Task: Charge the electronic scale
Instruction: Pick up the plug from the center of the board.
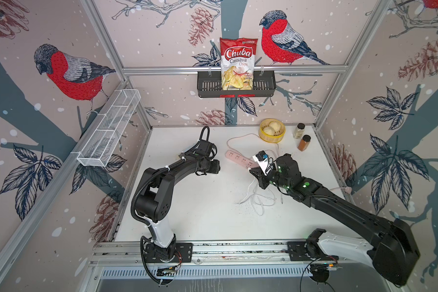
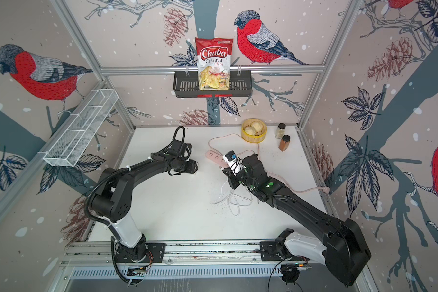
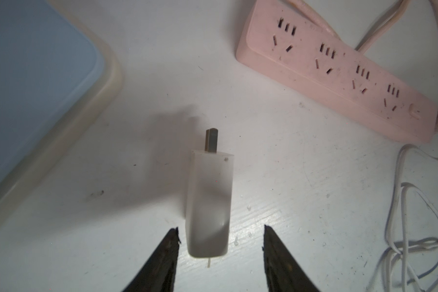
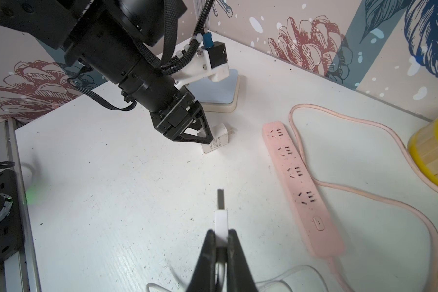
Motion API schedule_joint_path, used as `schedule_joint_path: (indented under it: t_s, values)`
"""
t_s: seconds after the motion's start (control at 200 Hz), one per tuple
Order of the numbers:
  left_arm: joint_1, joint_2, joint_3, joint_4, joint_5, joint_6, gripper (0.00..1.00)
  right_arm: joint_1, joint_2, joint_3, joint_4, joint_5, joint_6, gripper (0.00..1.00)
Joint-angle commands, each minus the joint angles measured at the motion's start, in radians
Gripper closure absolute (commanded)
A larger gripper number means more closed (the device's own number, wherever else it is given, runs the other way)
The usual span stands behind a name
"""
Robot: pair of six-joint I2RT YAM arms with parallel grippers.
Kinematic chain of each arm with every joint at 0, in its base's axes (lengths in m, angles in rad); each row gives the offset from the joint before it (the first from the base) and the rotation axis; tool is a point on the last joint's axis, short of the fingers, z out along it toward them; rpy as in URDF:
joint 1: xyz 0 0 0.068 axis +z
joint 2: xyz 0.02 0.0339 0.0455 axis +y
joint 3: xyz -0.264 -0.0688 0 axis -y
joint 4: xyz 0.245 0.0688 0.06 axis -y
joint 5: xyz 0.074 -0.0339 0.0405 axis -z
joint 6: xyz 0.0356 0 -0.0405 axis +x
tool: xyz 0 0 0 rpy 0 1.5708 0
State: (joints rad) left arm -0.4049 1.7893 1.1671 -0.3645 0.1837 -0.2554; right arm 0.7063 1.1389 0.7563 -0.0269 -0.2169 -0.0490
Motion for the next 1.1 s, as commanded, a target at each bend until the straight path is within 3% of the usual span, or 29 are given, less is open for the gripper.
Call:
schedule_joint_path:
  t_s: [0.0,0.13,0.235,0.38,0.46,0.495,0.55,0.721,0.921,1.091]
  values:
    - [0.002,0.036,0.025,-0.027,-0.025,-0.049,0.47,0.007,0.002,0.001,0.041,-0.006,0.016,1.00]
    - [0.000,0.076,0.056,-0.021,-0.071,-0.092,0.47,0.011,0.002,0.000,0.049,-0.002,0.024,1.00]
    - [-0.003,0.117,0.107,-0.054,-0.122,-0.141,0.65,0.015,0.004,-0.012,0.062,-0.003,0.036,1.00]
    - [-0.013,0.147,0.137,-0.064,-0.129,-0.195,0.69,0.026,0.002,-0.028,0.062,-0.001,0.048,1.00]
    - [-0.029,0.133,0.138,-0.081,-0.179,-0.258,0.84,0.028,-0.006,-0.037,0.058,0.002,0.055,1.00]
    - [-0.036,0.128,0.144,-0.111,-0.203,-0.314,0.93,0.030,-0.011,-0.041,0.058,0.003,0.059,1.00]
    - [-0.048,0.115,0.152,-0.166,-0.243,-0.424,1.00,0.030,-0.020,-0.044,0.058,0.006,0.067,1.00]
    - [-0.119,0.026,0.087,-0.240,-0.369,-0.858,0.98,0.045,-0.043,-0.054,0.061,0.031,0.084,1.00]
    - [-0.176,0.046,0.059,-0.245,-0.349,-1.138,0.95,0.072,-0.096,-0.088,0.045,0.070,0.115,1.00]
    - [-0.219,0.076,0.054,-0.215,-0.345,-1.256,0.87,0.081,-0.152,-0.139,0.049,0.081,0.142,1.00]
